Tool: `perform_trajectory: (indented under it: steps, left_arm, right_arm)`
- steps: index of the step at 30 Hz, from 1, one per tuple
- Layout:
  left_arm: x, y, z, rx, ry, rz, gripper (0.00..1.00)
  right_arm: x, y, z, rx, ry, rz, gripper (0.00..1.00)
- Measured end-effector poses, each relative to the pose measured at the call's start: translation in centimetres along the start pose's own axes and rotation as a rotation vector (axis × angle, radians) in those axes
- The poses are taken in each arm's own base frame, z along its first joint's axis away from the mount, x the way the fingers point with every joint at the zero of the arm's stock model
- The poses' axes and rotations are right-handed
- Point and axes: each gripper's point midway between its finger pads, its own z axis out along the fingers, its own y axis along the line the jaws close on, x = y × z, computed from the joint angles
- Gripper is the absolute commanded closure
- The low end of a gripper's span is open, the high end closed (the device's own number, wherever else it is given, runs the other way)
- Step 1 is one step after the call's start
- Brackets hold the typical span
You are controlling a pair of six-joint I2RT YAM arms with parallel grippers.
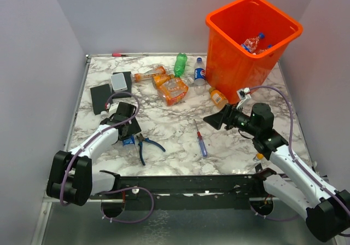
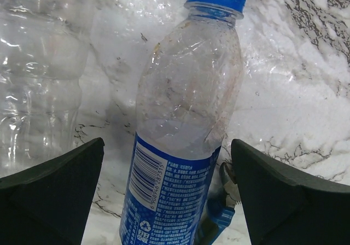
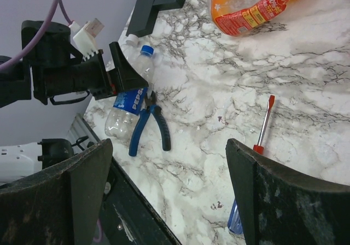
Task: Put the plastic bottles in the bin
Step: Pick up the plastic bottle at the center of the board.
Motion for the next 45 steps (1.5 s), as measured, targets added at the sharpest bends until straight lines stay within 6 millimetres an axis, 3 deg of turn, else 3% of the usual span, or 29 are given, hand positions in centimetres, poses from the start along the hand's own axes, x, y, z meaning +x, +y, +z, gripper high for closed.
perform_trajectory:
  steps: [8, 14, 18, 21, 23, 27, 30, 33, 35, 38, 42, 45]
  left_arm:
    - [1.1, -0.8, 0.4, 0.016, 0.009, 0.019, 0.23]
    - [1.8, -0.7, 0.8, 0.016, 0.016, 0.014, 0.52]
    - [0.9, -1.1, 0.0, 0.043, -0.019, 0.010, 0.63]
    - [-1.5, -2.2, -1.8, 0.095, -0.086, -0.001, 0.64]
    - [-4.5, -3.8, -4.0, 0.149, -0.153, -0.005, 0.64]
    - [-11.4, -8.6, -10.0, 0.331, -0.321, 0.007, 0.64]
    - [-13.4, -12.9, -14.1, 0.547, -0.409, 0.070, 0.64]
    - [-11.2, -17.3, -16.5, 0.754, -0.422, 0.225, 0.65]
    - [-7.8, -20.4, -17.7, 0.892, -0.405, 0.374, 0.65]
    - [-3.0, -22.8, -18.6, 1.049, -0.379, 0.532, 0.66]
    - [2.3, -22.8, -18.2, 1.206, -0.418, 0.622, 0.69]
    - [4.4, -21.9, -17.6, 1.260, -0.453, 0.637, 0.70]
  right_arm:
    - [0.1, -0.1, 0.1, 0.004, 0.003, 0.002, 0.13]
    - [0.0, -0.2, 0.1, 0.008, 0.000, 0.001, 0.13]
    - [0.0, -0.2, 0.1, 0.009, 0.001, -0.001, 0.13]
    - [-0.8, 0.4, -0.1, 0.006, -0.003, -0.013, 0.13]
    - [-1.8, 1.2, -0.2, -0.003, -0.014, -0.030, 0.13]
    - [-5.4, 4.3, -0.8, -0.058, -0.073, -0.096, 0.13]
    - [-8.0, 7.1, -1.4, -0.124, -0.111, -0.147, 0.13]
    - [-9.1, 8.8, -1.6, -0.180, -0.114, -0.169, 0.13]
    - [-9.2, 9.5, -1.5, -0.204, -0.103, -0.171, 0.13]
    - [-9.3, 9.8, -1.1, -0.215, -0.088, -0.169, 0.13]
    - [-8.8, 9.9, -0.4, -0.185, -0.077, -0.192, 0.14]
    - [-7.7, 10.2, 0.5, -0.160, -0.055, -0.221, 0.15]
